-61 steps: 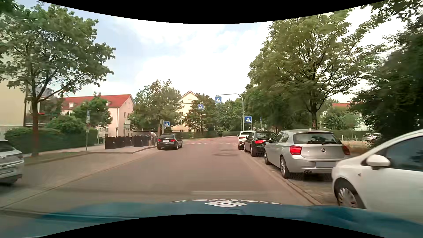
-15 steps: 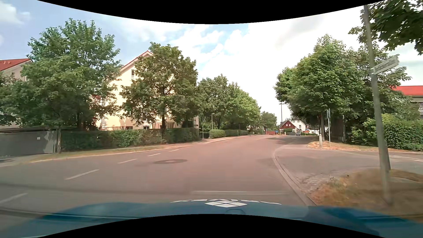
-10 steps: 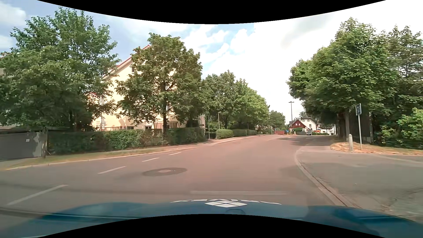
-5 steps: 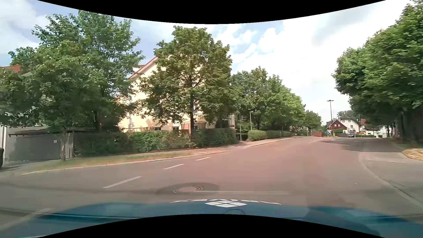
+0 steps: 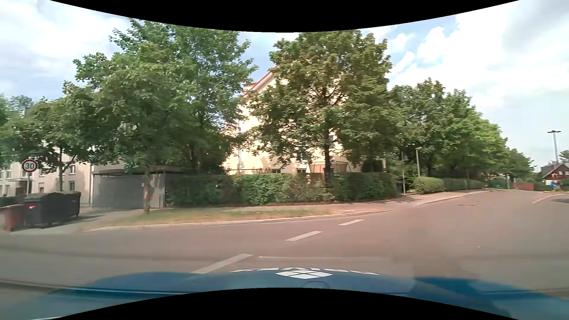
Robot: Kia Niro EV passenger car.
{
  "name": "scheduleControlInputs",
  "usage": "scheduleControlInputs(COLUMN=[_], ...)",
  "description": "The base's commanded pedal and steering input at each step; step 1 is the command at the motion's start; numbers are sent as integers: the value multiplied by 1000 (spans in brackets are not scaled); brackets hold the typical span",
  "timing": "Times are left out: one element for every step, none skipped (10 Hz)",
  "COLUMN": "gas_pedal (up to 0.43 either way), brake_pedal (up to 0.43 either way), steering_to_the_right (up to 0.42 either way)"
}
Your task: Follow the waypoints while adhering to traffic rules and regulations
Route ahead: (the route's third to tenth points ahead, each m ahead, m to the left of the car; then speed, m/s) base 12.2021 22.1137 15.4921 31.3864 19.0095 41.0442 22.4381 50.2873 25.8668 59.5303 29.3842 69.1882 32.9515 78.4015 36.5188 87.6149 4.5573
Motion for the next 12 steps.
scheduleControlInputs(gas_pedal=[169,169,169,169,177,177,189,189,189,189,189,189], brake_pedal=[0,0,0,0,0,0,0,0,0,0,0,0], steering_to_the_right=[-548,-569,-580,-580,-578,-574,-563,-554,-541,-526,-509,-483])
